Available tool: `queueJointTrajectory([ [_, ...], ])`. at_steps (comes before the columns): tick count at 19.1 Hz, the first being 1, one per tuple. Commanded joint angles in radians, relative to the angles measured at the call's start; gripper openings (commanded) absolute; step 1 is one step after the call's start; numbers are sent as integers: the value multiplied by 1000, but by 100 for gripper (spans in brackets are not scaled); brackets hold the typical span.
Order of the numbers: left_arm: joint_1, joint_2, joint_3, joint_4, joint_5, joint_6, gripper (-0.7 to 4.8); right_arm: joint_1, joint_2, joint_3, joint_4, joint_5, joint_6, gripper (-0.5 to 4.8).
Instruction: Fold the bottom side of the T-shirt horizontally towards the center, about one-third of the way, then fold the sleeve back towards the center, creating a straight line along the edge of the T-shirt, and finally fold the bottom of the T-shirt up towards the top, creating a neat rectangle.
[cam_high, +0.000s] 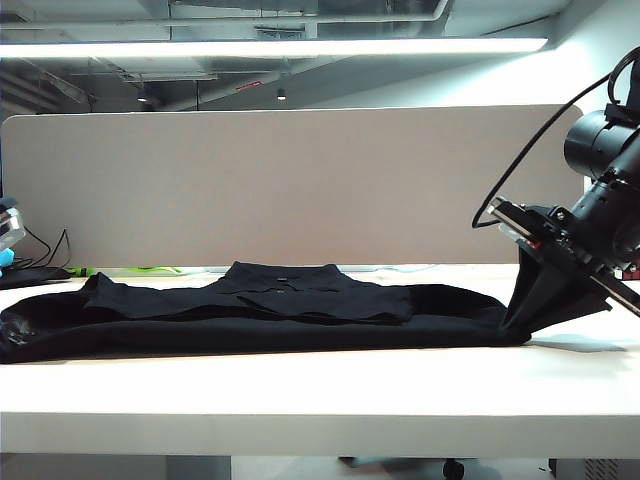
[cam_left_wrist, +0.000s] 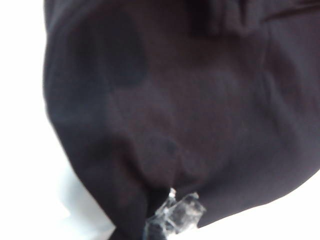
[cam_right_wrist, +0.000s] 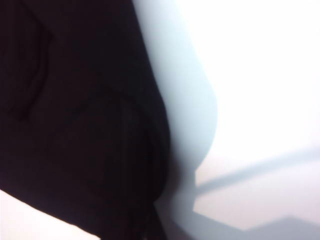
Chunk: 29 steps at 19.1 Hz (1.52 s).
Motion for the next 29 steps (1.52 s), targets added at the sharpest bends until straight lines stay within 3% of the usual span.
queueJointTrajectory([
  [1,0,-37,-8,-80,4,27,-6,1,-37,-3,-72,-3,-38,-5],
  [7,1,-346,-7,-267,-170,6,-6,0,-274,-3,-249,10,-88,-5],
  [12,0,-622,-6,-491,-189,9,-6,0,-508,-4,-426,61,-121,-5],
  [16,1,-781,-3,-535,-218,0,-6,-2,-670,-3,-447,140,-115,-5],
  [18,1,-809,24,-487,-225,-26,-6,-2,-708,-1,-429,204,-114,-5],
  [22,1,-701,108,-209,-211,-86,-6,-17,-642,10,-255,200,-90,-5],
  [23,1,-609,154,-103,-188,-103,-6,-17,-575,50,-204,200,-85,-5],
  [27,-18,-324,298,115,-146,-135,-6,-18,-332,227,-135,200,-90,-5],
  [29,-39,-200,365,172,-145,-138,-6,-18,-221,304,-106,201,-89,-5],
])
